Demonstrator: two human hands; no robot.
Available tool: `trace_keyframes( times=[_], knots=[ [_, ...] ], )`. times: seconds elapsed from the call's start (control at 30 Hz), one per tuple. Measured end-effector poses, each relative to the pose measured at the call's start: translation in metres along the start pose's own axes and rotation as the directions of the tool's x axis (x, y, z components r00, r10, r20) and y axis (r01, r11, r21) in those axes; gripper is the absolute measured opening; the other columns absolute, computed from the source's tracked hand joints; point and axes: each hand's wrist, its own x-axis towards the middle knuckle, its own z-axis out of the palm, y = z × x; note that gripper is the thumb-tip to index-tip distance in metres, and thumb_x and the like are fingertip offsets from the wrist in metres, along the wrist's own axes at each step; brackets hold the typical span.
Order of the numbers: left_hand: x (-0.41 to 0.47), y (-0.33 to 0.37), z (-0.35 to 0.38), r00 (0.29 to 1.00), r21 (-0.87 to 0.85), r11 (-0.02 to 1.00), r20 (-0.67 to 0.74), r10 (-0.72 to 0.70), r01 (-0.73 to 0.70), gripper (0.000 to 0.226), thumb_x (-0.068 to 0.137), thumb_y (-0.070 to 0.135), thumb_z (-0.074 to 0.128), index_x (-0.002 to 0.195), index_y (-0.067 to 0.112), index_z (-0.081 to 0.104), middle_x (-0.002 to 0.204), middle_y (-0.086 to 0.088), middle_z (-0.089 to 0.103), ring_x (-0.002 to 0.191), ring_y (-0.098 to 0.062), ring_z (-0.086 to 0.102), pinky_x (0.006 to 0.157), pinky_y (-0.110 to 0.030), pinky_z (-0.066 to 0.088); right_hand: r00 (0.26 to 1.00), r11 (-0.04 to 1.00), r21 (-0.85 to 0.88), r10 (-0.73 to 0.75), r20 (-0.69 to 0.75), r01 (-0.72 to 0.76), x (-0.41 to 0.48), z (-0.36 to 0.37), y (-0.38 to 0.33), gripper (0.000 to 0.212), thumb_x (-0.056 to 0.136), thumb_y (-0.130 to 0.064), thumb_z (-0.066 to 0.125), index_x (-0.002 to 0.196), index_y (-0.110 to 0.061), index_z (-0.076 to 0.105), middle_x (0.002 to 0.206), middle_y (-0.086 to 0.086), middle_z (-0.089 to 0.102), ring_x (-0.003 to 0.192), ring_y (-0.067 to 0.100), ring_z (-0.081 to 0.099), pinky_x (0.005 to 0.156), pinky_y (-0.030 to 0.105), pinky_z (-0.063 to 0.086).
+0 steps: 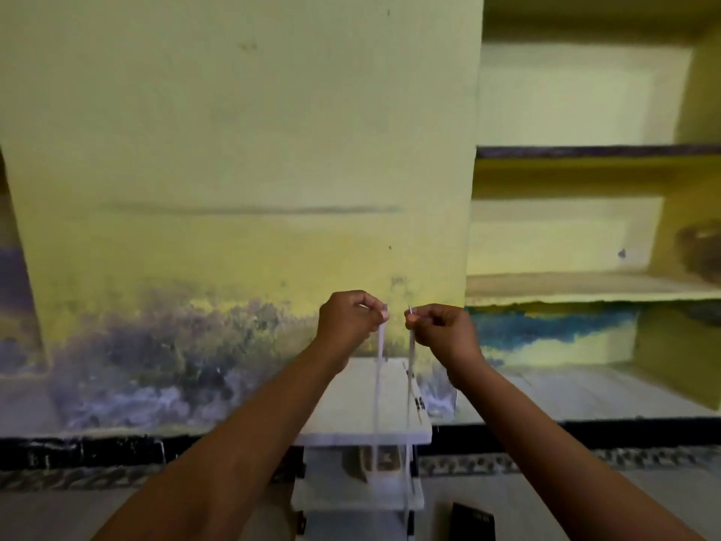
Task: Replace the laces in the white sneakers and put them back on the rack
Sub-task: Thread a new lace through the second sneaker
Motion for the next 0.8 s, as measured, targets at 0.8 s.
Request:
trace_keyframes(
  times=[0.8],
  knots=[
    [0.007, 0.048, 0.003, 0.990, 0.114, 0.988, -0.081, 0.113, -0.104, 0.018, 0.078, 0.003, 0.071, 0.065, 0.015, 0.068, 0.068, -0.011, 0.067, 0.065, -0.025, 0.065, 0.078, -0.044, 0.058, 0.986, 0.983, -0.079, -0.165, -0.004, 0.164, 0.014, 0.005, -0.041, 0.007, 0.082, -0.009, 0.069, 0.076, -0.008, 0.073, 0.055, -0.002, 0.056, 0.055, 0.012, 0.047, 0.065, 0.029, 0.041]
  ],
)
